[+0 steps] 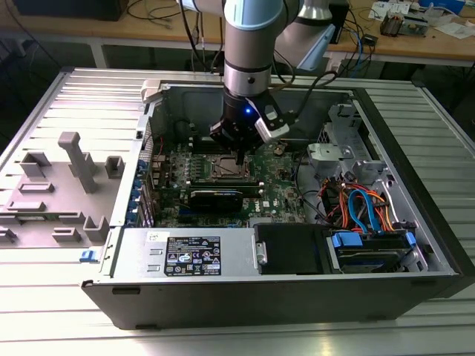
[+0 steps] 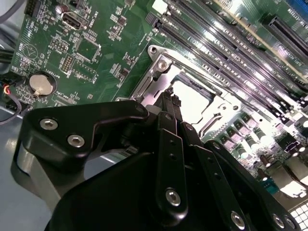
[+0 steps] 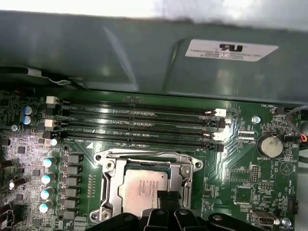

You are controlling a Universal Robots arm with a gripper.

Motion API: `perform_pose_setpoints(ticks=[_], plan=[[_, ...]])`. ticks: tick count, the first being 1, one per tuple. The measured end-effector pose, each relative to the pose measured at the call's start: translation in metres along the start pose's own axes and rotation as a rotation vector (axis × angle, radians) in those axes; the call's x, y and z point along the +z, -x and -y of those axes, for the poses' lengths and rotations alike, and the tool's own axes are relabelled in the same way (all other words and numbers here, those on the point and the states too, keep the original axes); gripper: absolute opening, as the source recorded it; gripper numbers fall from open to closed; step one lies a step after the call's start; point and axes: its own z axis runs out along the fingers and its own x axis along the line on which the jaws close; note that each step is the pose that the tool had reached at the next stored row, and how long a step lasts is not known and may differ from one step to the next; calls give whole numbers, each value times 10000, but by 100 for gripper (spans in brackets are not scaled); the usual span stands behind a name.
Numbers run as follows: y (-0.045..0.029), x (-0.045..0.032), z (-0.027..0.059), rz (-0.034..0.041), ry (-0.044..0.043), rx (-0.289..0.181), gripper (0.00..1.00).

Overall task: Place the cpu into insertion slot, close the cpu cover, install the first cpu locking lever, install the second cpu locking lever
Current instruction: 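Install the second cpu locking lever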

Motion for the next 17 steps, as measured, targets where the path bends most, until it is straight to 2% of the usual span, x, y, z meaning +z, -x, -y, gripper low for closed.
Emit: perform_pose_setpoints(ticks=[9, 17], plan=[[-2, -4, 17, -2, -3, 0, 11], [-1, -93, 20, -1, -3, 0, 11]])
